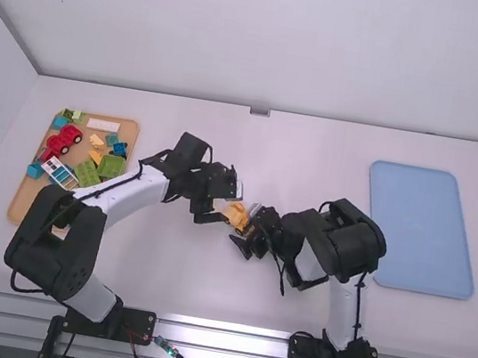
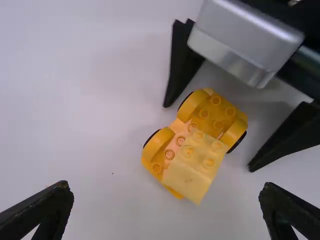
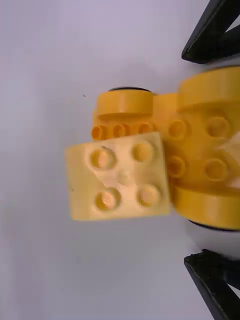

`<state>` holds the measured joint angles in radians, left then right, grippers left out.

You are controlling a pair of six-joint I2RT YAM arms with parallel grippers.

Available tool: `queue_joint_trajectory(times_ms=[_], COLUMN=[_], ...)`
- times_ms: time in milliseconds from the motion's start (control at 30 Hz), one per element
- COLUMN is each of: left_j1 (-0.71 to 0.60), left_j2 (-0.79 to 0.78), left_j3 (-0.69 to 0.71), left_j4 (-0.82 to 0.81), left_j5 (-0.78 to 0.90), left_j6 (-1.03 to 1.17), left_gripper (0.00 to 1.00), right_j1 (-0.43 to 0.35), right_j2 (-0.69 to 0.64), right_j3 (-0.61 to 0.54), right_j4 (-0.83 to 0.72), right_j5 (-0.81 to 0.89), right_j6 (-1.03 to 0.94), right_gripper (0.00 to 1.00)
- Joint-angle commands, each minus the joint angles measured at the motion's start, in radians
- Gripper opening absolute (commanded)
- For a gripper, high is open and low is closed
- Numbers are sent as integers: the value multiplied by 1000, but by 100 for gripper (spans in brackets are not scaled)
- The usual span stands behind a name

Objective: Assemble lego blocks to make yellow taxi

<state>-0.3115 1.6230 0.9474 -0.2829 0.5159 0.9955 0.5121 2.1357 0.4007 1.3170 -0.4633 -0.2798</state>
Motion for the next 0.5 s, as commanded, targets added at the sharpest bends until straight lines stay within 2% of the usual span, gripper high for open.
queue_joint_trajectory(times_ms=[0, 200, 300, 467], left_j1=[4, 3, 3, 4], left_j2=[-21, -21, -21, -21], left_j3=[10, 10, 10, 10], left_j4=[-8, -6, -7, -9], left_j5=[18, 19, 19, 19], left_j6=[16, 17, 16, 16], left_gripper=[99, 99, 99, 99], right_j1=[15, 33, 29, 31], right_j2=[2, 2, 2, 2], right_j3=[19, 69, 96, 101], right_j4=[-6, -111, -167, -176], right_j5=[49, 83, 64, 60], right_j6=[-16, -18, -52, -63], right_gripper=[99, 99, 88, 76])
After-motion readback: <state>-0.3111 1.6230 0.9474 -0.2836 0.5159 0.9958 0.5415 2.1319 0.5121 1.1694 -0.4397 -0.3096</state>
